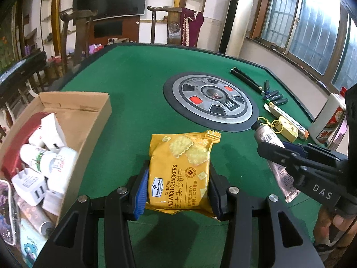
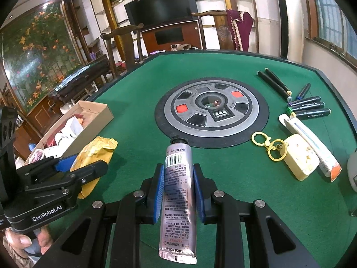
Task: Organize objects
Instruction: 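Carry the cracker packet with the left tool and the silver tube with the right toward the tray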
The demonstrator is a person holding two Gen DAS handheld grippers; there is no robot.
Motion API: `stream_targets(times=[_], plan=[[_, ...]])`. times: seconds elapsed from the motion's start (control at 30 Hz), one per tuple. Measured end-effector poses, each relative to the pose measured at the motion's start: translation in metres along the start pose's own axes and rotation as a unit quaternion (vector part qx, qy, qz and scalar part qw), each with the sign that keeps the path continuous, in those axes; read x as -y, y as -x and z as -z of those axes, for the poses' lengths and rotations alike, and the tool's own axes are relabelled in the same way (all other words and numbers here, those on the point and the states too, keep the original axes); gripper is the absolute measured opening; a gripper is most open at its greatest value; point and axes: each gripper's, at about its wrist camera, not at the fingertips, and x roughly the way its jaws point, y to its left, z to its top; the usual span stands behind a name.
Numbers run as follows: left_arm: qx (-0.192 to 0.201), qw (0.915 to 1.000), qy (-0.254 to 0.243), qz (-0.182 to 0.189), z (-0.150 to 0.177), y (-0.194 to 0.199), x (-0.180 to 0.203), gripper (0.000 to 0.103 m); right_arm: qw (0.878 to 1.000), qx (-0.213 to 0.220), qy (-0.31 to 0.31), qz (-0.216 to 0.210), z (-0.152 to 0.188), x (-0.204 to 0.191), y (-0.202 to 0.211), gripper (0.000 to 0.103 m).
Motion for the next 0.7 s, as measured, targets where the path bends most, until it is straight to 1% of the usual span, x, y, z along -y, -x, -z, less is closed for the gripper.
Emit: stream_targets(times=[0.1, 0.47, 0.7], plan=[[0.008, 0.9998, -0.007, -0.016, 0.001, 0.008, 0.002, 0.045, 1.0, 0.004, 0.005, -0.005, 0.0, -0.004, 0.003, 0.026], [0.026, 0.998, -0.026, -0.052, 0.003, 0.025, 0.005, 0.045, 1.0, 0.009, 0.008, -0.009, 0.001, -0.008, 0.007, 0.026], [0.029, 0.9982, -0.022, -0.049, 0.007, 0.033, 0.002, 0.045, 1.0, 0.012, 0.009, -0.008, 0.003, -0.01, 0.008, 0.026]])
